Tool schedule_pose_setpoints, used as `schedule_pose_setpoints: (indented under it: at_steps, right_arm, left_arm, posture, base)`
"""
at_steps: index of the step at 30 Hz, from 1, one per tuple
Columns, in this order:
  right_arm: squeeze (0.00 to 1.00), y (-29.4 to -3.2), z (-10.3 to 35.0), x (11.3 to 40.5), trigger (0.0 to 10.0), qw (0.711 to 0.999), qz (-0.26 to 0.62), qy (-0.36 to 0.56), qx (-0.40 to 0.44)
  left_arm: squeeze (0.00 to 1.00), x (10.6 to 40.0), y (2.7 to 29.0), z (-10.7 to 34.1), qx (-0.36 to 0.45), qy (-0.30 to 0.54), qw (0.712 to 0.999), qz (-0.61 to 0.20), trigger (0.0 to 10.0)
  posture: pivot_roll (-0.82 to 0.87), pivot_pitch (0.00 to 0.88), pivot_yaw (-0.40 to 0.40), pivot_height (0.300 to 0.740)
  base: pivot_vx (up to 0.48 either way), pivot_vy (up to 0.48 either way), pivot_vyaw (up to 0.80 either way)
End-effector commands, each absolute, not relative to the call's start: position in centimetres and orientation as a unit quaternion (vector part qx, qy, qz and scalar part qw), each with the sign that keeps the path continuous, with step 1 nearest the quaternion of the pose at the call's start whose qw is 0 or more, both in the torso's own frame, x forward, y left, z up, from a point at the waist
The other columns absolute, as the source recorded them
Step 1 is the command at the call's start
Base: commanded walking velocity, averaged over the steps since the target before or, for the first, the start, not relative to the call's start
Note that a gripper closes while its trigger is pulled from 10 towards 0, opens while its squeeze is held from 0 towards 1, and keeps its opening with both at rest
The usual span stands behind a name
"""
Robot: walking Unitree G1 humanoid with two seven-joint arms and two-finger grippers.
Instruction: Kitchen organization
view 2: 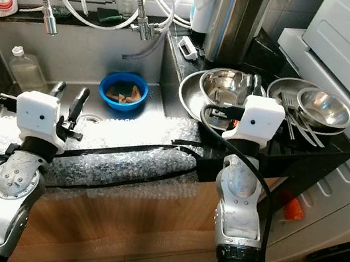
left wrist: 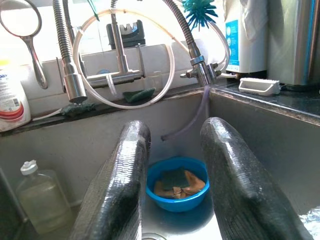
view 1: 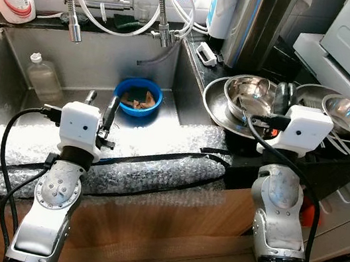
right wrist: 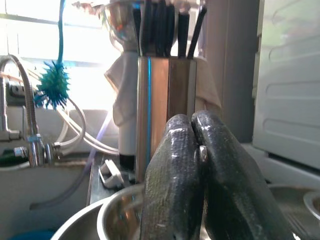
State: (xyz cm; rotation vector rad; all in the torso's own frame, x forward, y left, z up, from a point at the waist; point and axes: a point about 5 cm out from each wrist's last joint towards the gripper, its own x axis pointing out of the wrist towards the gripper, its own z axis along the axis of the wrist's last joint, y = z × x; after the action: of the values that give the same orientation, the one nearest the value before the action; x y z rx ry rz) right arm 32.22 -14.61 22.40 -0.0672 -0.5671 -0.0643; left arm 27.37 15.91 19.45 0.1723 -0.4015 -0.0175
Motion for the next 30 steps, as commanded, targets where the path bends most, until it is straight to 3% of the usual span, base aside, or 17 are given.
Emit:
schedule_pose_setpoints:
  at_steps: [1,7,11,14,22,30]
  right_arm:
    - [0.0,-14.4,24.7,31.9,10.0,0.946,-0.028,-0.321,-0.03]
    - [0.0,-14.3,27.3,31.6,10.0,0.932,-0.025,-0.362,-0.023]
    - [0.0,-13.3,30.4,31.3,10.0,0.915,0.039,-0.385,0.117]
    - [0.0,-12.5,31.0,31.1,10.0,0.906,0.086,-0.383,0.161]
    - [0.0,-10.3,27.9,30.3,10.0,0.867,0.258,-0.285,0.318]
    - [0.0,-10.3,26.4,29.0,10.0,0.839,0.318,-0.255,0.361]
  left_arm:
    - [0.0,27.4,15.9,19.9,0.084,-0.21,0.974,-0.008,10.0]
    - [0.0,27.4,16.0,20.1,0.082,-0.216,0.973,-0.006,10.0]
    - [0.0,27.4,16.0,20.2,0.082,-0.219,0.972,-0.004,10.0]
    - [0.0,27.4,16.0,20.2,0.082,-0.219,0.972,-0.002,10.0]
    - [0.0,27.5,16.7,20.1,0.076,-0.212,0.974,0.012,10.0]
    - [0.0,27.5,17.2,20.2,0.075,-0.211,0.974,0.015,10.0]
  posture:
    - [0.07,0.089,-0.041,0.74]
    - [0.07,0.09,-0.041,0.74]
    - [0.07,0.089,-0.041,0.74]
    - [0.07,0.089,-0.041,0.74]
    - [0.07,0.092,-0.044,0.74]
    - [0.06,0.098,-0.04,0.74]
  base:
    - [0.0,0.0,0.0]
    - [0.0,0.0,0.0]
    - [0.0,0.0,0.0]
    - [0.0,0.0,0.0]
    - [0.0,0.0,0.0]
    - [0.0,0.0,0.0]
